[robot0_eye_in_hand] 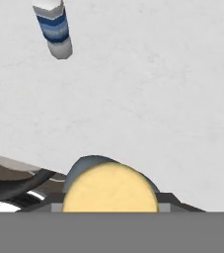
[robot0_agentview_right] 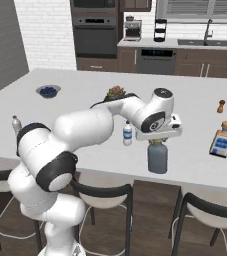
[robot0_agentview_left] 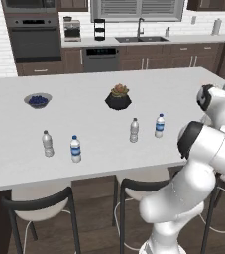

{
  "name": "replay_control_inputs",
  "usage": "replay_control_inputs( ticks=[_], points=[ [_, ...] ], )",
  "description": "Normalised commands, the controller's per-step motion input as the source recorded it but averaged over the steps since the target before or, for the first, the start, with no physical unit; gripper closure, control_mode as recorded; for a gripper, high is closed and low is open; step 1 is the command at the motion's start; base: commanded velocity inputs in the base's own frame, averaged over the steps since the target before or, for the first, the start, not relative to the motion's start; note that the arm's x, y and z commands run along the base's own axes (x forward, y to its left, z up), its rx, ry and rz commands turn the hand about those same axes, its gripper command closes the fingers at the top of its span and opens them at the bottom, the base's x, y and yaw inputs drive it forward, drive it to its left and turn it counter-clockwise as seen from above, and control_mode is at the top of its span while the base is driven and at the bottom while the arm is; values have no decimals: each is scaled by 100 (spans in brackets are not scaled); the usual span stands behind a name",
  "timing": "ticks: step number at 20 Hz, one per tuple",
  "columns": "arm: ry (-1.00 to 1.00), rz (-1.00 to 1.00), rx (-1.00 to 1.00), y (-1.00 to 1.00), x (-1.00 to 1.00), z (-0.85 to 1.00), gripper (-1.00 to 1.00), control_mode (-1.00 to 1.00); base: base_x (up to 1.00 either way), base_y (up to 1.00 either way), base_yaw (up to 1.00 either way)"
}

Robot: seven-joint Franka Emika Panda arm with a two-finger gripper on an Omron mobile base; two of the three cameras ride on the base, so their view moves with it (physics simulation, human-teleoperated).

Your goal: Move the plastic bottles in the middle to the plastics group, and the glass bottles in the middle to the glass group.

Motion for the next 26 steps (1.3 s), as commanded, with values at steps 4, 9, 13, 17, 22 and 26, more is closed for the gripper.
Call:
replay_control_inputs(
  ticks=[4,9,13,17,22,26],
  points=[
    [0,18,0,-100,29,8,100,-100,0,0,0],
    [0,16,0,-84,28,0,100,-100,0,0,0],
    [0,2,0,-15,7,0,100,-100,0,0,0],
    [0,0,2,-19,0,0,100,-100,0,0,0],
    [0,0,4,-30,1,-2,100,-100,0,0,0],
    [-4,0,2,-26,2,-16,100,-100,0,0,0]
  ],
)
